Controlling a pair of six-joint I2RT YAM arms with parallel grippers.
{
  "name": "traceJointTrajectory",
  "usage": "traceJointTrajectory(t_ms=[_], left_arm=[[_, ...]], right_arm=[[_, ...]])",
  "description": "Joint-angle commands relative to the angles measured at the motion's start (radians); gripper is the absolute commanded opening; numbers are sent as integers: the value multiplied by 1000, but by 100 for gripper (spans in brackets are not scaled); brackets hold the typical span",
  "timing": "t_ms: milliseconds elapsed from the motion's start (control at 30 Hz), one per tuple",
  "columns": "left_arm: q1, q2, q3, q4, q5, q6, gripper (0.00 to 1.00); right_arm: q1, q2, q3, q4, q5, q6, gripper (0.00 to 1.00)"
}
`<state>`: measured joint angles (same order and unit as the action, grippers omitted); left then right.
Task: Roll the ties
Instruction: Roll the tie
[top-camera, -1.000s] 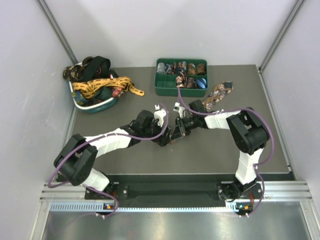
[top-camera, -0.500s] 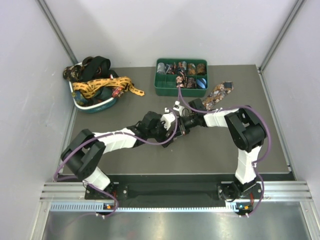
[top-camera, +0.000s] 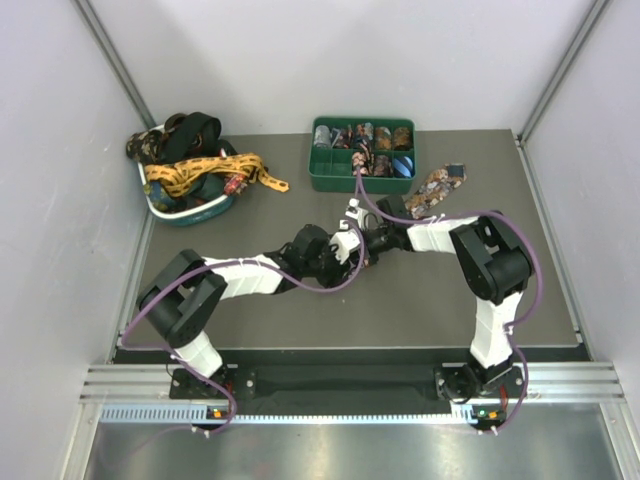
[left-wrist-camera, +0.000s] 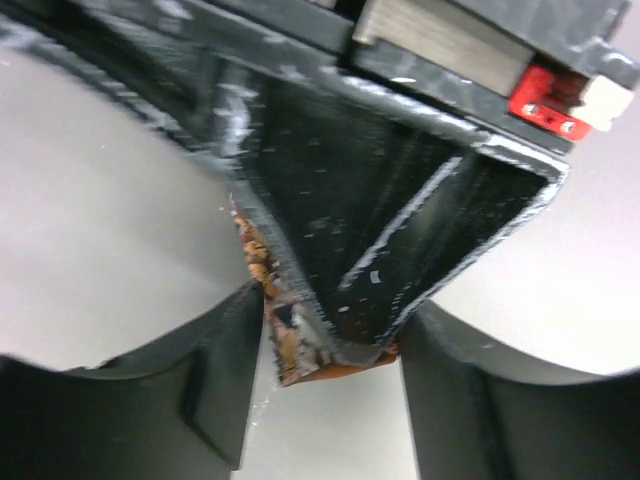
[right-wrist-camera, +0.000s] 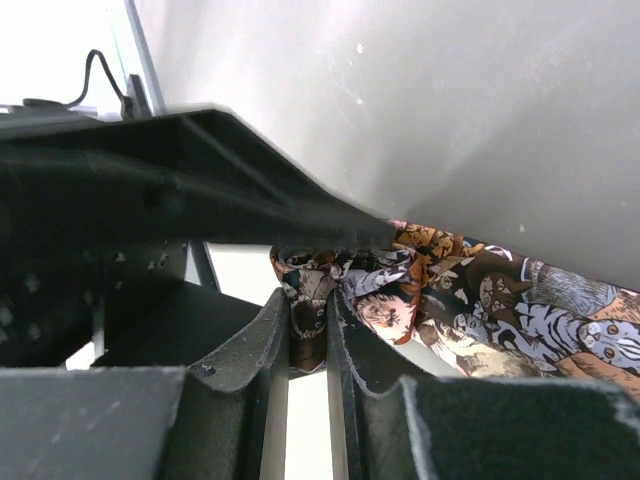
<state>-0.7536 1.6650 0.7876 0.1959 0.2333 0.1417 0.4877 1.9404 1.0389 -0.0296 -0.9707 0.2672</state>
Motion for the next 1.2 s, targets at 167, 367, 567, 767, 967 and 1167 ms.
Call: traceJointTrajectory(t_ms=[167,367,567,767,967,1167], left_arm=[[-9,-7,18,27,-8,22,44],[-26,-10,45,-65,-26,13,39],[-41,1,88,-167,-78,-7,38],[-43,25,119,-191,-132,-34,40],[-43,0,116,-204,-109,-53,55],[-41,-80,87,-142,-110,-56,67]], right_arm=[[-20,2,55,7,-25,-13,12],[-31,15,64,-23,32,-36,12],[-34,34,88,-67,102,-77,12],[-46,72,99,-61,121,-85,12],[-57,109,101,-46,118,-88,12],[-66,112,93,-26,95,-77,12]])
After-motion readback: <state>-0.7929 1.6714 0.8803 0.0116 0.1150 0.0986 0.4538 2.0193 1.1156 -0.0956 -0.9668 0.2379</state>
